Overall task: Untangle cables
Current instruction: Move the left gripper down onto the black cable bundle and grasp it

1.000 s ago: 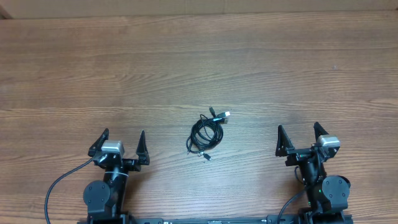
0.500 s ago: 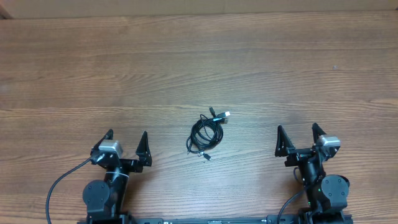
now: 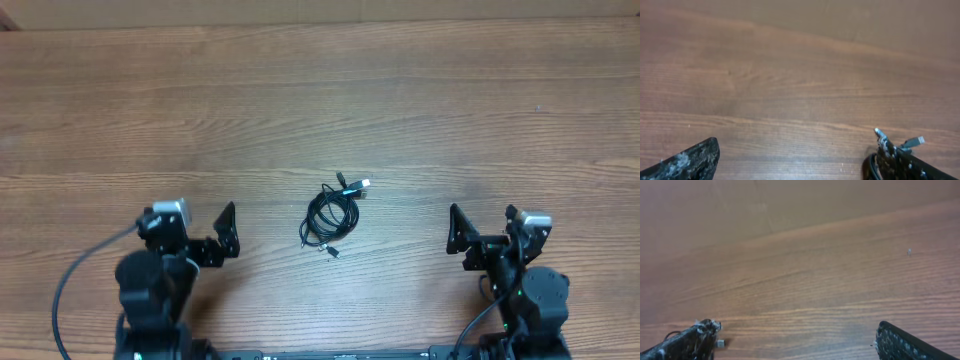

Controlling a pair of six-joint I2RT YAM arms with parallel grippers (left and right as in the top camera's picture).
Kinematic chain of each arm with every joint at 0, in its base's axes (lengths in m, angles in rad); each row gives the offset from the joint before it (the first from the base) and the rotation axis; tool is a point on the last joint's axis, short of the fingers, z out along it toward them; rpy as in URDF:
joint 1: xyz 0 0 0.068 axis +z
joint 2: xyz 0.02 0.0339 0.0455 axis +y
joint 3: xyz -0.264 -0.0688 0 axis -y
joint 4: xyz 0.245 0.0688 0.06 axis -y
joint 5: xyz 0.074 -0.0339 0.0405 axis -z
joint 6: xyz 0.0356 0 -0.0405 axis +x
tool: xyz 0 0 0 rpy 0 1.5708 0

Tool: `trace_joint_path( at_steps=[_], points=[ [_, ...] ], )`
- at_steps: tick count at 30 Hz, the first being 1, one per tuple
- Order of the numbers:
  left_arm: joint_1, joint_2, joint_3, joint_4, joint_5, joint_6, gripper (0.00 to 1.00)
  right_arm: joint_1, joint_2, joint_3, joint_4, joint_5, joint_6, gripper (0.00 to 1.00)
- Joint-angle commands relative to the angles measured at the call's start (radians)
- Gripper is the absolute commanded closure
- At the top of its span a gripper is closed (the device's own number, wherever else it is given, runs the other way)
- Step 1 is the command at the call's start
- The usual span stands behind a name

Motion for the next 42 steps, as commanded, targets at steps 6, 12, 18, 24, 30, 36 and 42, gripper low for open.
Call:
trace_joint_path(
  at_steps=[6, 12, 18, 24, 30, 36, 42],
  points=[
    [-0.01, 0.34, 0.292, -0.161, 0.051, 0.023, 0.0, 0.005, 0.291, 0.247, -0.1, 0.014, 0.003, 0.0],
    [-0.01, 0.537, 0.521, -0.421, 0.086, 0.023, 0.0, 0.005, 0.542, 0.432, -0.22, -0.017, 0.003, 0.0],
    [-0.01, 0.638, 0.668, -0.632, -0.1, 0.023, 0.01, 0.004, 0.8, 0.634, -0.413, -0.029, 0.003, 0.0],
    [-0.01, 0.654, 0.668, -0.567, -0.02, -0.04, 0.0, 0.005, 0.927, 0.708, -0.478, -0.074, 0.003, 0.0],
    [-0.017, 0.681, 0.668, -0.384, 0.177, -0.089, 0.0, 0.005, 0.948, 0.708, -0.473, -0.102, 0.003, 0.0],
    [-0.154, 0.78, 0.668, -0.278, 0.115, -0.109, 0.04, 0.005, 0.948, 0.708, -0.456, -0.145, 0.003, 0.0],
    [-0.378, 0.946, 0.668, -0.259, -0.099, -0.108, 0.01, 0.005, 0.948, 0.708, -0.457, -0.146, 0.003, 0.0]
  ],
)
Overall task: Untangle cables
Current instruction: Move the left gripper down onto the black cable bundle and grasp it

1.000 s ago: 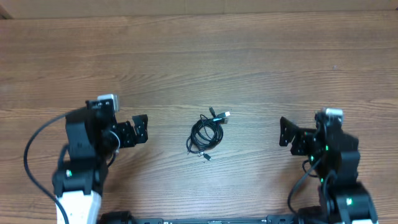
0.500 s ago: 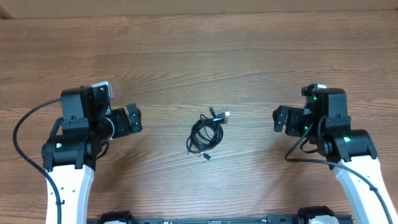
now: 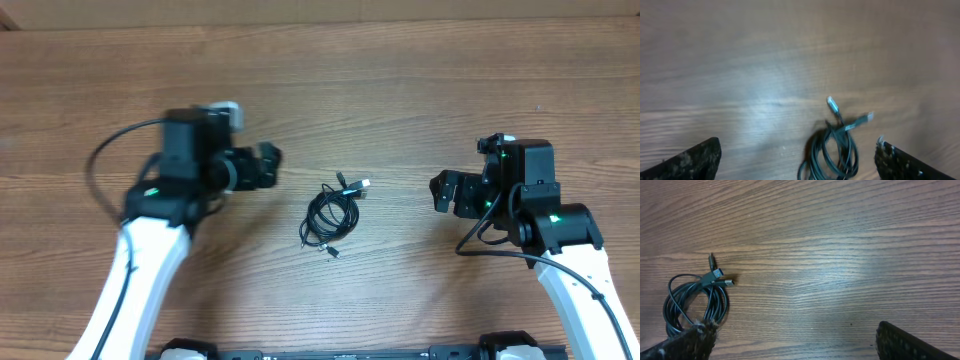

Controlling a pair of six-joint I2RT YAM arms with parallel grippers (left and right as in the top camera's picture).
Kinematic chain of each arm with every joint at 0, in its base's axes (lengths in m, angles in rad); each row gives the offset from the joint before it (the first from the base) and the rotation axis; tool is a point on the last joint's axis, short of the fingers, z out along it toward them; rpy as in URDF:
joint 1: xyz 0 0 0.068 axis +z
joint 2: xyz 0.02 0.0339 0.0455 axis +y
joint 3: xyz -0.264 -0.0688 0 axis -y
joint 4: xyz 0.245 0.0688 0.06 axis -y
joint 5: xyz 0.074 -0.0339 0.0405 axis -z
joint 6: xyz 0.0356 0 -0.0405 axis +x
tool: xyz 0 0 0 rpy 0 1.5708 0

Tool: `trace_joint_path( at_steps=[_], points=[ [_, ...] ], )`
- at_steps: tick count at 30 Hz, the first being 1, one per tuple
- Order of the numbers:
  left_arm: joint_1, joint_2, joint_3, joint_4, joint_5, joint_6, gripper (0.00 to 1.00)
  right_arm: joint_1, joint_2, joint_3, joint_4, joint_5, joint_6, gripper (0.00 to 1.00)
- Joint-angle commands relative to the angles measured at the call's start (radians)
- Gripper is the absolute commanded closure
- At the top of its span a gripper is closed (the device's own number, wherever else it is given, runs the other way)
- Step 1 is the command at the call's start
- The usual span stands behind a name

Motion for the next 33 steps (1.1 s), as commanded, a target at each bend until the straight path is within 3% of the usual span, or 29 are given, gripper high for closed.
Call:
trace_joint_path(
  at_steps=[1, 8, 20, 28, 30, 33],
  points=[
    [-0.118, 0.098, 0.019, 0.019, -0.155, -0.017, 0.02, 0.005, -0.005, 0.028, 0.008, -0.011, 0.004, 0.0],
    [-0.263, 0.291, 0.019, 0.16, -0.327, -0.008, 0.02, 0.005, -0.005, 0.028, 0.008, -0.01, 0.038, 0.0],
    [-0.336, 0.428, 0.019, 0.14, -0.245, 0.02, 0.12, 0.005, -0.005, 0.028, -0.013, -0.01, 0.037, 0.0],
    [-0.344, 0.429, 0.019, 0.014, -0.196, 0.081, 0.13, 0.005, -0.005, 0.028, -0.008, -0.01, 0.037, 0.0],
    [-0.344, 0.429, 0.018, -0.011, -0.195, 0.081, 0.19, 0.005, -0.005, 0.028, -0.008, -0.01, 0.037, 0.0],
    [-0.346, 0.429, 0.017, -0.019, -0.195, 0.08, 0.4, 0.005, -0.005, 0.028, -0.003, -0.01, 0.037, 0.0]
  ],
)
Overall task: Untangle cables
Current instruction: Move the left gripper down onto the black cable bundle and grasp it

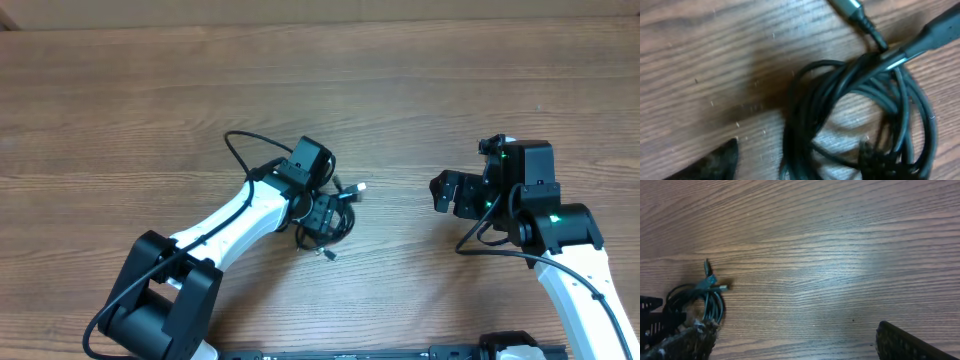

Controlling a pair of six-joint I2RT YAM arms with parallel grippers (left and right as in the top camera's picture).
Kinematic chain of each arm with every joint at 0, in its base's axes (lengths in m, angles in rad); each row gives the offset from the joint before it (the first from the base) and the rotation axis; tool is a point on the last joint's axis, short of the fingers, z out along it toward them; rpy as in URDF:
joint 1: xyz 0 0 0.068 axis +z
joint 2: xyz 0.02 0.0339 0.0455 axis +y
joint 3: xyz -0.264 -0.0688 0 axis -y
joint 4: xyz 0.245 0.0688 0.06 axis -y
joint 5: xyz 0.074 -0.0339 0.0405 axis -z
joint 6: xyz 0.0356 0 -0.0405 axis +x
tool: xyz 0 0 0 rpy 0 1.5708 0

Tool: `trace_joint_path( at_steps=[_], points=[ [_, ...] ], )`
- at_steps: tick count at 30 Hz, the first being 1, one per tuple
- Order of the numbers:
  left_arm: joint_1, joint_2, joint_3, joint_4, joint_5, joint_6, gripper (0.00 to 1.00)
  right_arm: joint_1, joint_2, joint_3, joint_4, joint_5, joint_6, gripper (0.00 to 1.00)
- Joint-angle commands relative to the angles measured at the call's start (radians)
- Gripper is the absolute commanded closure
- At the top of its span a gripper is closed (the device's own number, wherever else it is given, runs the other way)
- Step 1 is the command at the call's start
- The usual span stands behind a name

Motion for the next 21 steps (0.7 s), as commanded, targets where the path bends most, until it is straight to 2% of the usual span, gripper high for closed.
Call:
trace_joint_path(
  at_steps=[1, 6, 10, 13, 18, 21],
  points=[
    [-0.006, 0.009, 0.016, 0.0, 0.019, 0.023, 0.44, 0.005, -0.005, 0.027, 0.008, -0.008, 0.007, 0.0],
    [-0.006, 0.009, 0.016, 0.019, 0.019, 0.023, 0.6, 0.005, -0.005, 0.027, 0.007, -0.008, 0.007, 0.0],
    [-0.006, 0.009, 0.016, 0.018, 0.018, 0.023, 0.64, 0.005, -0.005, 0.027, 0.006, -0.008, 0.007, 0.0],
    [-0.006, 0.009, 0.016, 0.015, 0.014, 0.024, 0.65, 0.005, -0.005, 0.027, 0.007, -0.009, 0.008, 0.0],
    [-0.006, 0.009, 0.016, -0.005, 0.016, 0.023, 0.55, 0.005, -0.005, 0.027, 0.007, -0.009, 0.008, 0.0],
    [-0.006, 0.009, 0.013, -0.043, 0.02, 0.022, 0.55, 0.005, -0.005, 0.027, 0.003, -0.009, 0.008, 0.0]
  ],
)
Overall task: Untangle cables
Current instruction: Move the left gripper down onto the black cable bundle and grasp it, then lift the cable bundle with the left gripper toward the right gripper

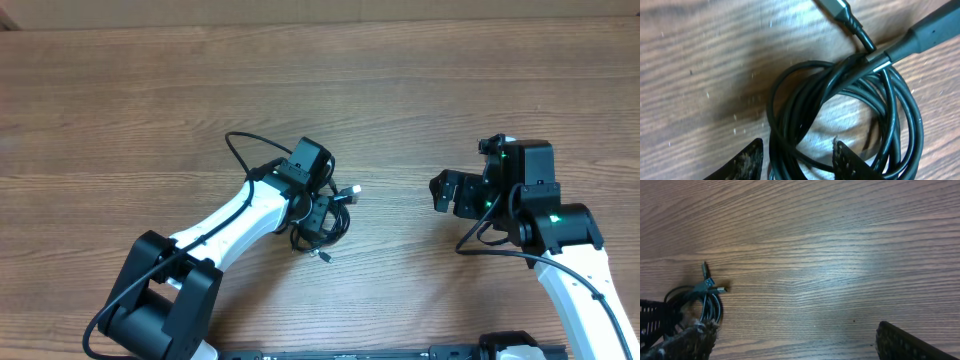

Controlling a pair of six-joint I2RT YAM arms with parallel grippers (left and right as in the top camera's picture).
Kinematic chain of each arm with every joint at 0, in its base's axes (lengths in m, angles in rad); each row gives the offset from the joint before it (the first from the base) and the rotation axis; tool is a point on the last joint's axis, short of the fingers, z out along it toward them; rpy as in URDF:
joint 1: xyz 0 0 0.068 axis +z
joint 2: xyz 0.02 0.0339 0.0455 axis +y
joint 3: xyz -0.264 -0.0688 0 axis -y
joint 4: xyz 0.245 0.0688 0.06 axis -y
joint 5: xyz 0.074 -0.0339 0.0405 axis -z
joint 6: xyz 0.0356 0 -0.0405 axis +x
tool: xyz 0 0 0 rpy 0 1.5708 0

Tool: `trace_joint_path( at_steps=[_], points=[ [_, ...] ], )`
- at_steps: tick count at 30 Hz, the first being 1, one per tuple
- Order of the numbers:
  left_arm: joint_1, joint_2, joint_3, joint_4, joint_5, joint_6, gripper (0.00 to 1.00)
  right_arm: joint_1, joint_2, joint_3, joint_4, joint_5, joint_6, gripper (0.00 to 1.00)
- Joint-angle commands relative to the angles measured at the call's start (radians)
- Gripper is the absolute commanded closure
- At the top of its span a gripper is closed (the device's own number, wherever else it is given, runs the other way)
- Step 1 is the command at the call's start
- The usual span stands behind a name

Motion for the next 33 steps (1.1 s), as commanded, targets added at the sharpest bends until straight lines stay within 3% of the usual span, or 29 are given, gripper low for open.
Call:
trace_joint_path(
  at_steps=[1, 9, 11, 12, 20, 26, 31, 33],
  points=[
    [-0.006, 0.009, 0.009, -0.021, 0.015, 0.008, 0.56, 0.005, -0.005, 0.027, 0.002, -0.006, 0.007, 0.0],
    [-0.006, 0.009, -0.018, -0.01, 0.024, -0.019, 0.75, 0.005, -0.005, 0.027, 0.004, -0.006, 0.007, 0.0],
    [-0.006, 0.009, -0.018, -0.008, 0.023, -0.018, 0.85, 0.005, -0.005, 0.027, 0.0, -0.005, 0.007, 0.0],
    [-0.006, 0.009, -0.018, -0.007, 0.023, -0.018, 0.96, 0.005, -0.005, 0.027, -0.002, -0.006, 0.007, 0.0],
    [-0.008, 0.008, 0.15, -0.047, 0.043, 0.048, 0.96, 0.005, -0.005, 0.027, 0.005, -0.011, 0.006, 0.0],
    [-0.01, 0.008, 0.345, -0.11, 0.241, 0.159, 0.96, 0.005, -0.005, 0.027, 0.088, -0.185, -0.072, 0.0],
    [-0.01, 0.008, 0.379, -0.141, 0.352, 0.218, 0.96, 0.005, -0.005, 0.027, 0.147, -0.338, -0.193, 0.01],
    [-0.01, 0.008, 0.381, -0.151, 0.393, 0.253, 0.96, 0.005, -0.005, 0.027, 0.158, -0.364, -0.223, 0.05]
  ],
)
